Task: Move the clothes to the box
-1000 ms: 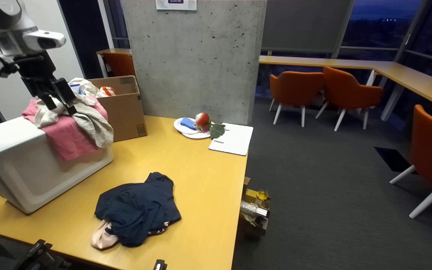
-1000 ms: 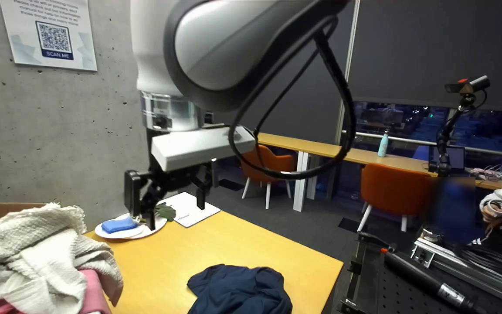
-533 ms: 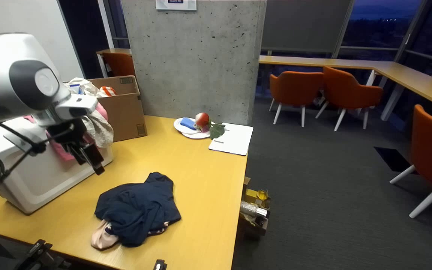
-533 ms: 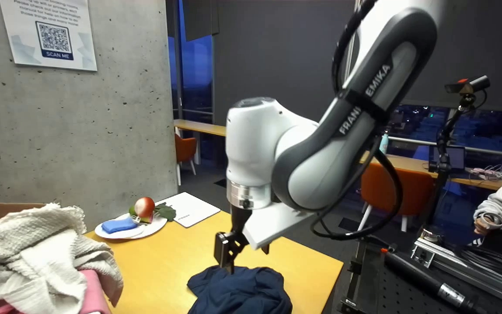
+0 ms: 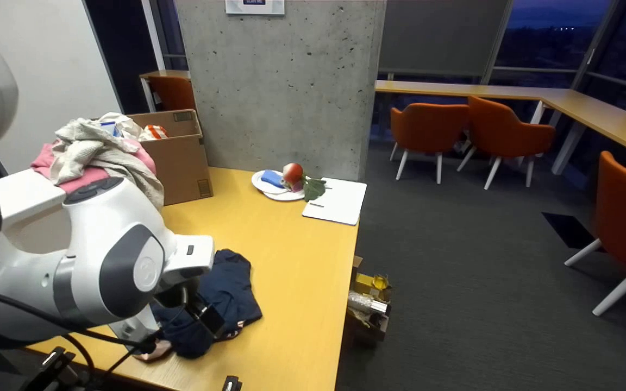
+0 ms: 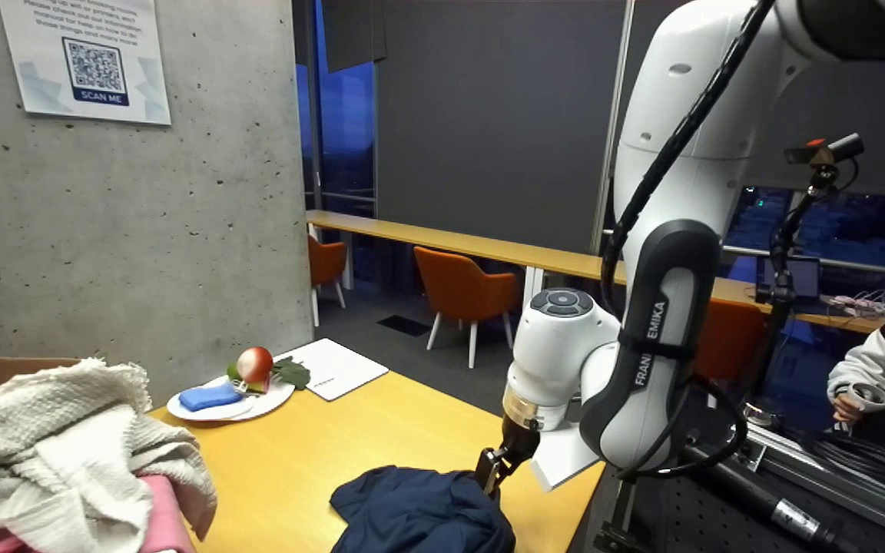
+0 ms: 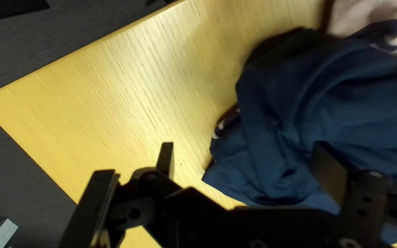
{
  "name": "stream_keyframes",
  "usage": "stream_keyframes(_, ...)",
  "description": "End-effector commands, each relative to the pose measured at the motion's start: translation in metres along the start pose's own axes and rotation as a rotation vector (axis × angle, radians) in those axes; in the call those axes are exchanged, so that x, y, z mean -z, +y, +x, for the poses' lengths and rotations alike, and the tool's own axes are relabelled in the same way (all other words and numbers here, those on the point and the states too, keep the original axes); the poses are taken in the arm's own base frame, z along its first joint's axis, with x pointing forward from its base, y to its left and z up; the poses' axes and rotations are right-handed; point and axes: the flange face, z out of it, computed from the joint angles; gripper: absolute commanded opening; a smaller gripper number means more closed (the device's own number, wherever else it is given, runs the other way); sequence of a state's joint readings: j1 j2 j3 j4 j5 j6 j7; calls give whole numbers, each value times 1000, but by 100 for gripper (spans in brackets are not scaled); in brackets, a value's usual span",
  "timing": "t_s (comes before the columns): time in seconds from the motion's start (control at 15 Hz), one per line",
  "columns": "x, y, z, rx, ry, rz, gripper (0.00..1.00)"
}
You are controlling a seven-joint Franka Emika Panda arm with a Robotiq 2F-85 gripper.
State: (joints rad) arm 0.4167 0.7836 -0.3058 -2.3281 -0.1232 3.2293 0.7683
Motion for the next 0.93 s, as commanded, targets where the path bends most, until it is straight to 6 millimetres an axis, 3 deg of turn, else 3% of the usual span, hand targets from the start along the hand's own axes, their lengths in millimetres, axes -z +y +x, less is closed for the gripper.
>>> stream_keyframes(0.0,-19,-6,20,6,75,23,100)
stream_keyframes(0.33,-34,-32,39,16,107,58,100)
stream_keyframes(0.73,-51,-58,44,31,108,88,100)
stream_keyframes(0.8,-53,-60,44,33,110,91,84)
stream_keyframes(0.87,-54,-63,44,37,111,93,74)
